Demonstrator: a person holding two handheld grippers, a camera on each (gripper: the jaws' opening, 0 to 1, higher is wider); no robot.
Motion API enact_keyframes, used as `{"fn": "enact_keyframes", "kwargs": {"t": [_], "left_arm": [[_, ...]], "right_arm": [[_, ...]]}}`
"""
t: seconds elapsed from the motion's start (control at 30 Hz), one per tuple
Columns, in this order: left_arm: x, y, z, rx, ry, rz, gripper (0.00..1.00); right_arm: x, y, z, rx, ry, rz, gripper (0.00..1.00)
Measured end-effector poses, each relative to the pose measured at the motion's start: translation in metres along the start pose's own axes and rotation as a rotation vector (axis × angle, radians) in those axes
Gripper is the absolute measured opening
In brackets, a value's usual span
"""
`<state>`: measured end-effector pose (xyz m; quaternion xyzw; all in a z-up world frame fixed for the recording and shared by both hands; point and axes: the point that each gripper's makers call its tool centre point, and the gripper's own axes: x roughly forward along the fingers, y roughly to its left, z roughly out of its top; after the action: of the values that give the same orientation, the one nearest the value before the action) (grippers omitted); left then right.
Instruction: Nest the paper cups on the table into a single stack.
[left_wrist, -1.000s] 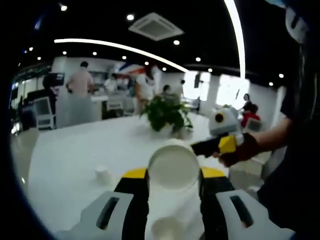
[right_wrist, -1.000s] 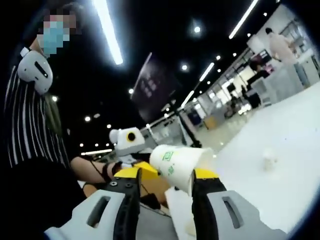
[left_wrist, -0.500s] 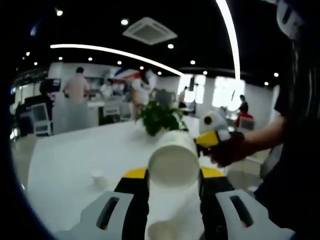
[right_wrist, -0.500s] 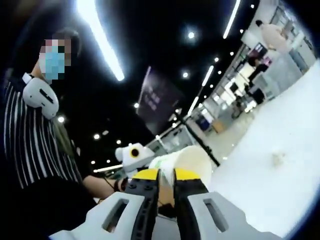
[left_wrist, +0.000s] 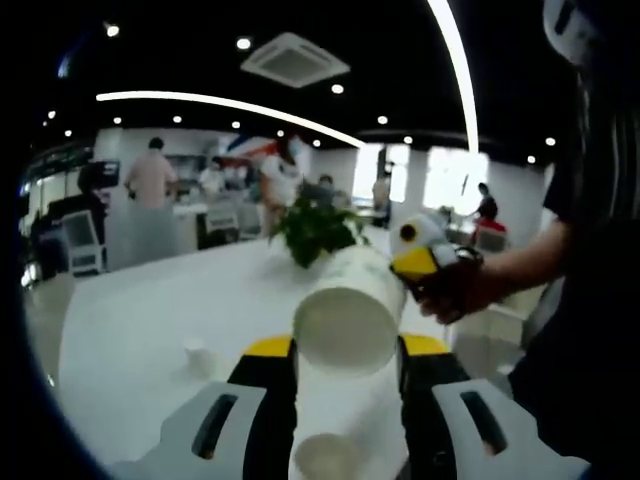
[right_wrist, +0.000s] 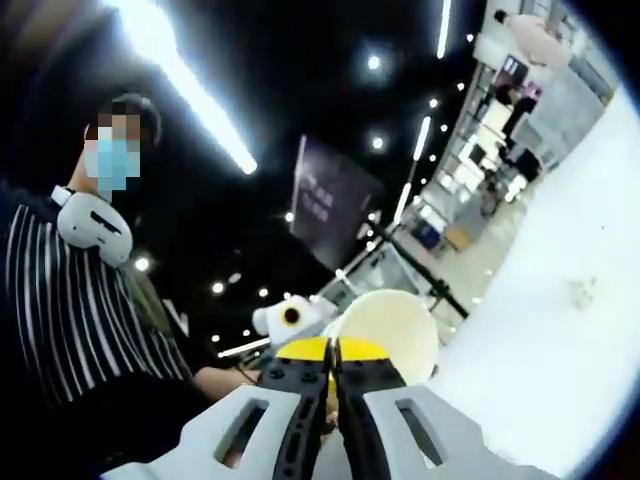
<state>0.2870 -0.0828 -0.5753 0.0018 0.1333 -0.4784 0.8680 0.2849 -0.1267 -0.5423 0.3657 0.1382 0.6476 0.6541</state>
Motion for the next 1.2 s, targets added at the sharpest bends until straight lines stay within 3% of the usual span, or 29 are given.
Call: {"fn": "enact_keyframes", "kwargs": {"t": [0.17,0.3,0.43,0.57,0.83,1.0,1.13,1.2], "left_arm": [[-0.002,0.002,-0.005,0.004,0.003,0.008,0.38],[-0.002,0.003,-0.006,0.023,0.001,0.017,0.38],[-0.003,0.005,-0.008,0.036,-0.001,0.033,0.39],[-0.004,0.008,-0.007,0.034,-0.005,0.038,0.40],[-0.008,0.010,-0.020,0.071,0.035,0.038,0.44],[-0.013,0.010,-0.033,0.062,0.052,0.036,0.51],[-0.018,0.019,-0.041,0.072,0.086,0.071,0.68],[-0.023,0.024,-0.042,0.055,0.084,0.077,0.69]], "right_arm": [[0.002,0.000,-0.004,-0.024,0.023,-0.009,0.00],[0.002,-0.002,-0.004,0.009,0.029,-0.023,0.00],[0.002,-0.005,-0.002,-0.068,0.044,-0.056,0.00],[0.002,-0.006,-0.001,-0.075,0.044,-0.059,0.00],[0.007,-0.010,-0.003,-0.081,0.057,-0.078,0.00],[0.008,-0.012,-0.007,-0.094,0.069,-0.094,0.00],[0.009,-0.013,-0.008,-0.104,0.077,-0.110,0.00],[0.010,-0.016,-0.009,-0.104,0.080,-0.122,0.00]]}}
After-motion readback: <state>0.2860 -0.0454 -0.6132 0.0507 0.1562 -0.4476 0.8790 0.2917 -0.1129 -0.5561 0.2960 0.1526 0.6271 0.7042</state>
